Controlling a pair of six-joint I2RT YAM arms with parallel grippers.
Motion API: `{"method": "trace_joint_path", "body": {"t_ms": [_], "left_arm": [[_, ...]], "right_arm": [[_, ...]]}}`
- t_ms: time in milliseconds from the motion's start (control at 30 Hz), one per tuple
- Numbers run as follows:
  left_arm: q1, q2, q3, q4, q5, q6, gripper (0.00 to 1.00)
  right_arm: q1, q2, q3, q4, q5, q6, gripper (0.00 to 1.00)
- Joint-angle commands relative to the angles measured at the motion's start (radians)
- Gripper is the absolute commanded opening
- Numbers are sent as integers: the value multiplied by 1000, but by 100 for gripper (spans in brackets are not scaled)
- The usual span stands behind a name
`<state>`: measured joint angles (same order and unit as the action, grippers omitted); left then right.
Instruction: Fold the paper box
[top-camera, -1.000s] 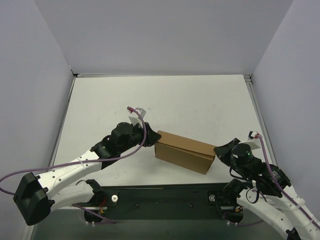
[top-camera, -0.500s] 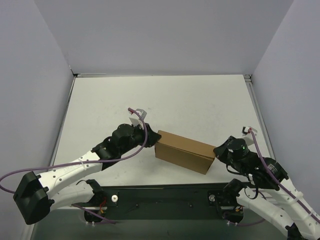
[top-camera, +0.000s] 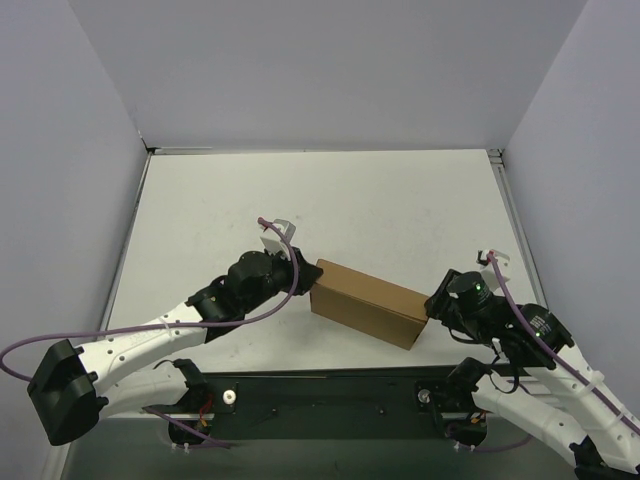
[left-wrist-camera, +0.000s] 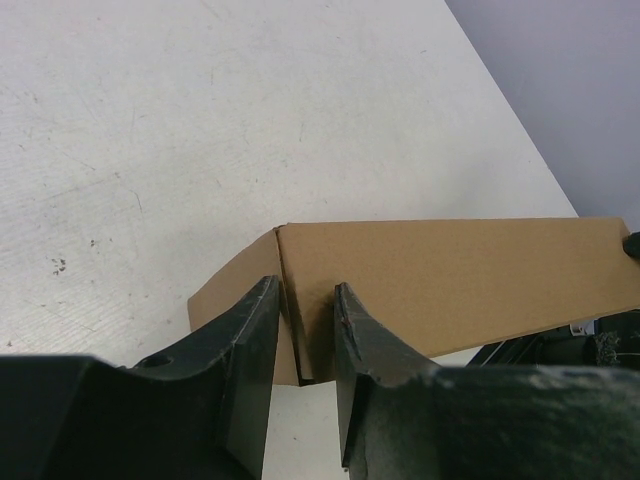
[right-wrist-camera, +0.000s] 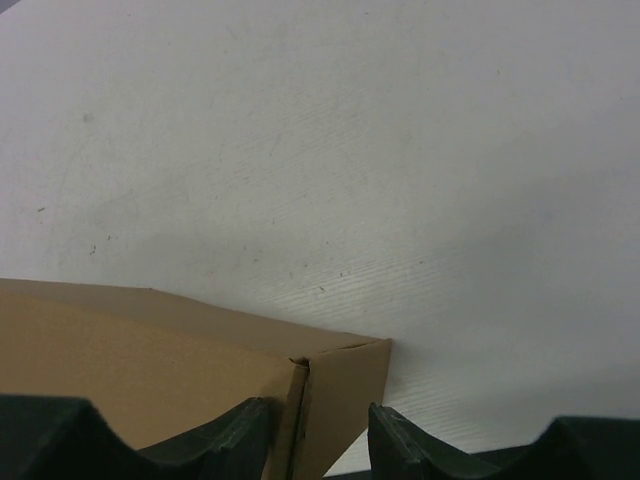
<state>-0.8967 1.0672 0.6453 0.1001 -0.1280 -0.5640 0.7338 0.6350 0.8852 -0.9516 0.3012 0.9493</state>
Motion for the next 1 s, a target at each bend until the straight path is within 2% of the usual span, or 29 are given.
{"method": "trace_joint_path", "body": {"t_ms": [0,233,500,600,733,967], "left_arm": [[-11,70,-72,-303,-12,59,29],[-13,71,-67,-298,-4,58,29],[-15,77,-61,-298,-5,55,28],[-16,79,-61,-295,-5,53,28],[-15,86,-55,-295,-9,55,28],[-15,94,-47,-295,-13,58,28]], "right_arm": [[4,51,-45,-271,-113,-15,44],[-1,29,8,-231,-108,17,39],[1,-9,-60,-222,-154,42,28],[-1,-27,-104,-217,-186,46,12],[-1,-29,-150,-220,-226,40,0],[1,35,-128,-315,-260,-35,0]]}}
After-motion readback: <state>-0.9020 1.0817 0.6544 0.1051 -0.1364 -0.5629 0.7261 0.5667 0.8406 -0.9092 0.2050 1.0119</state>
